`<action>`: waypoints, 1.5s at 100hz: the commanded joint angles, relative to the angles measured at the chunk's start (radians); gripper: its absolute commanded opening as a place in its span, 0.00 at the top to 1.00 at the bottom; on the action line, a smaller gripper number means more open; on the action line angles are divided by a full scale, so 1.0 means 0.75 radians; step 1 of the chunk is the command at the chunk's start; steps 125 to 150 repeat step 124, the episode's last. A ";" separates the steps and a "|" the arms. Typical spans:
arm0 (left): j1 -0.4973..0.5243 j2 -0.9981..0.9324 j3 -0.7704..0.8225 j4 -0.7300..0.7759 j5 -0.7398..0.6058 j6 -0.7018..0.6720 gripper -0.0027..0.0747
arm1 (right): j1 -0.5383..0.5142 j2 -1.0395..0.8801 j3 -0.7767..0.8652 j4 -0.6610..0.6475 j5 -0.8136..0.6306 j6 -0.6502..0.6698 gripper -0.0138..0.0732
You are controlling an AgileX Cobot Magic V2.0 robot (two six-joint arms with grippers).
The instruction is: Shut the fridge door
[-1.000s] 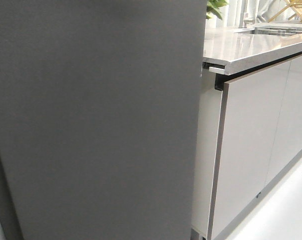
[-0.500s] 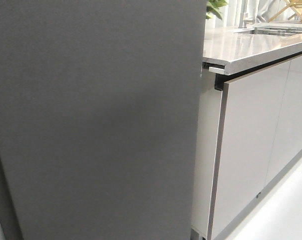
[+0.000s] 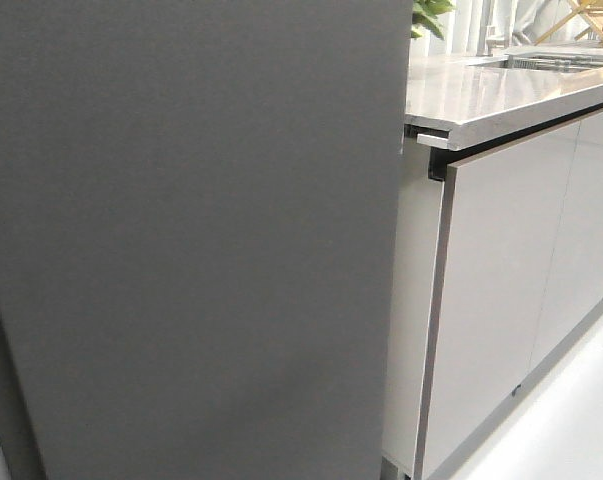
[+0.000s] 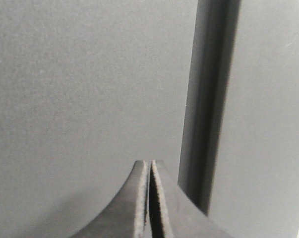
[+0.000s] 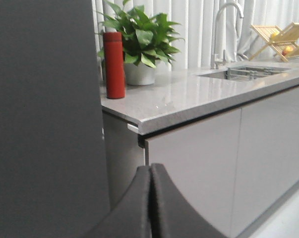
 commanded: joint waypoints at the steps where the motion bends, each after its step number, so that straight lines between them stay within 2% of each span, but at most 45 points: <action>1: -0.004 0.025 0.037 -0.002 -0.102 -0.005 0.99 | -0.032 -0.026 0.011 0.004 -0.107 -0.008 0.93; 39: -0.004 0.025 0.037 -0.002 -0.102 -0.005 0.99 | -0.047 -0.192 0.065 0.004 -0.065 -0.008 0.93; 150: -0.004 0.025 0.037 -0.002 -0.102 -0.005 0.99 | -0.047 -0.189 0.065 0.004 -0.085 -0.008 0.93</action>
